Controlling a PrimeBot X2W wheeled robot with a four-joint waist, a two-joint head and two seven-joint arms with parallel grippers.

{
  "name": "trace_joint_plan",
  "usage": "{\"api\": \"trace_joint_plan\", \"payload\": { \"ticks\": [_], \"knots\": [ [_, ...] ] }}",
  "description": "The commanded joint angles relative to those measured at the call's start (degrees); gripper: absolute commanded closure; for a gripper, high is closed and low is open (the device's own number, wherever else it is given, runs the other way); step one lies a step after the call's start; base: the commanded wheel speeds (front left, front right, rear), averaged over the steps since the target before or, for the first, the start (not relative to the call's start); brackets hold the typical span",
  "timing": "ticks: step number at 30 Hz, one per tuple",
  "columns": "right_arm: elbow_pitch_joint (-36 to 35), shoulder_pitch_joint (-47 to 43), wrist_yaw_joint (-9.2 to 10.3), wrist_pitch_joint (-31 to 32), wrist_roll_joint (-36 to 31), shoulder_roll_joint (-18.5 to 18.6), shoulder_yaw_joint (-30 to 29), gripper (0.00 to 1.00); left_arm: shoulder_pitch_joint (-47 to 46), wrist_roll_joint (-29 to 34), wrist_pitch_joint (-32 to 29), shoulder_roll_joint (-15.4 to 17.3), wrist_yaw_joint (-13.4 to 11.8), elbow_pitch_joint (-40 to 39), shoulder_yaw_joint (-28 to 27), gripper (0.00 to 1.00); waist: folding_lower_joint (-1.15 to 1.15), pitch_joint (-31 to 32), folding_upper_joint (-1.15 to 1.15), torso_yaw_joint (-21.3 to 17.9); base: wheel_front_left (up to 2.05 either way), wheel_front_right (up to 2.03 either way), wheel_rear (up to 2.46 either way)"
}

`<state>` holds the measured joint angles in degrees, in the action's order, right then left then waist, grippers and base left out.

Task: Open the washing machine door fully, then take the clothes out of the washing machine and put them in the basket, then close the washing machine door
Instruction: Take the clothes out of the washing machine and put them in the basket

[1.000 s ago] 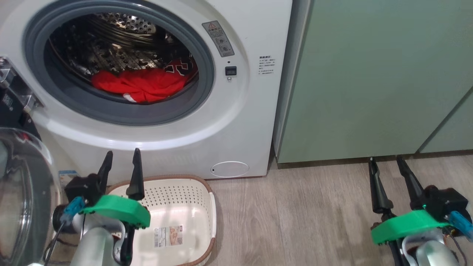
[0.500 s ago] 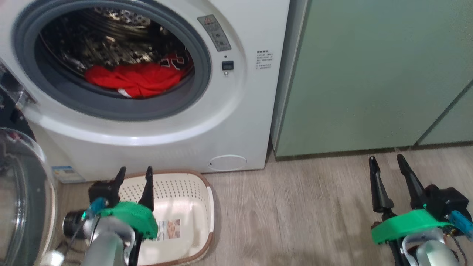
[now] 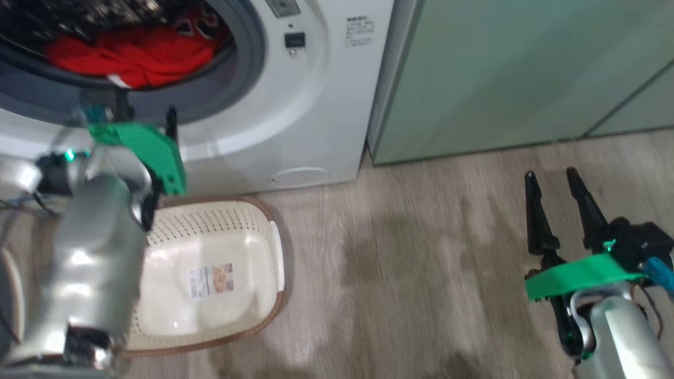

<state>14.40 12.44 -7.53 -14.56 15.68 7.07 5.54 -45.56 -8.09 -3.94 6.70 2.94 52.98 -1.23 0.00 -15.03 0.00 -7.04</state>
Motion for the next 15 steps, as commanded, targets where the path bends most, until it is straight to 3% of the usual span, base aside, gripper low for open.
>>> {"api": "trace_joint_plan", "payload": {
  "ticks": [1,15],
  "knots": [
    [-2.14,1.72,0.04,-0.44,-0.02,-0.13,1.34,0.0,-3.5,-0.23,-0.48,2.56,-0.38,-1.27,-1.47,0.0,0.0,-2.99,0.0,-1.72,0.0,0.0,0.0],
    [-3.92,8.4,0.04,-0.44,-0.06,-1.2,1.92,0.0,-26.54,4.17,-7.61,11.13,-5.48,9.49,1.44,0.0,0.0,-15.82,0.0,-5.34,0.0,0.0,0.0]
  ]
}}
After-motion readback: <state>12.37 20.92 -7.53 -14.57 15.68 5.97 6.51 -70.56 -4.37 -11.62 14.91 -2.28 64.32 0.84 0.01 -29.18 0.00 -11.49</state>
